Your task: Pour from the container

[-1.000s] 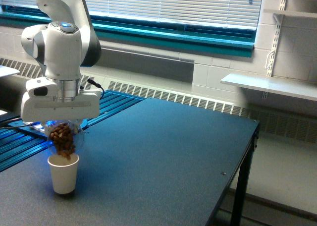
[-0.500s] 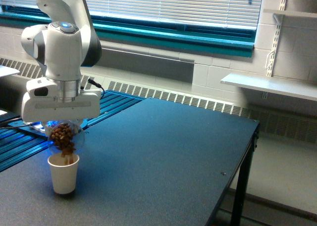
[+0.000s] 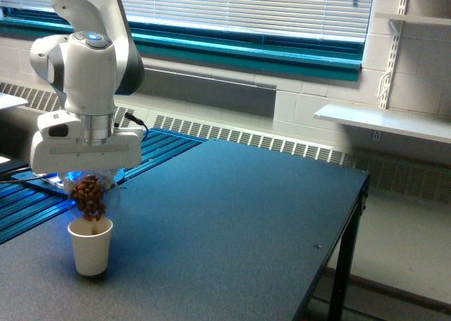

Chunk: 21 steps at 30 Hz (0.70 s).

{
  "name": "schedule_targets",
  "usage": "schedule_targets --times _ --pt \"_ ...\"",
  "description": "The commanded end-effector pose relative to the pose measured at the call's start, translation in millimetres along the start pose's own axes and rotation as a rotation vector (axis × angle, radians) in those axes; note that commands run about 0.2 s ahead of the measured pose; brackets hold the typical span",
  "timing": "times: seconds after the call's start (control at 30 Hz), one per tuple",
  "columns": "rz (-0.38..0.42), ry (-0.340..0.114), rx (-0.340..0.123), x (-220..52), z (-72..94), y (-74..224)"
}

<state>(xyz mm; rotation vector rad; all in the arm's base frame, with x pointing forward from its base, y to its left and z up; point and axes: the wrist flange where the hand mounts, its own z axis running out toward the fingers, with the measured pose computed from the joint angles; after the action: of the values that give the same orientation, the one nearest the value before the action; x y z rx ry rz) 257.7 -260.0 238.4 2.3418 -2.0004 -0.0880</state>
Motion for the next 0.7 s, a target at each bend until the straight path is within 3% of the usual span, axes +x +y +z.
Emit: schedule_targets --times 0.03,0.1,0.23,0.37,0.7 --pt "0.000 0.002 0.003 3.8 -3.3 2.6" --pt "-0.004 0.005 -0.005 -8.0 -0.6 -3.0" --pt "-0.003 0.000 0.003 11.2 -6.0 5.9" --pt "-0.002 0.012 -0.001 -0.6 -4.8 -1.9" --pt "-0.013 0.003 -0.005 10.7 -8.4 2.6"
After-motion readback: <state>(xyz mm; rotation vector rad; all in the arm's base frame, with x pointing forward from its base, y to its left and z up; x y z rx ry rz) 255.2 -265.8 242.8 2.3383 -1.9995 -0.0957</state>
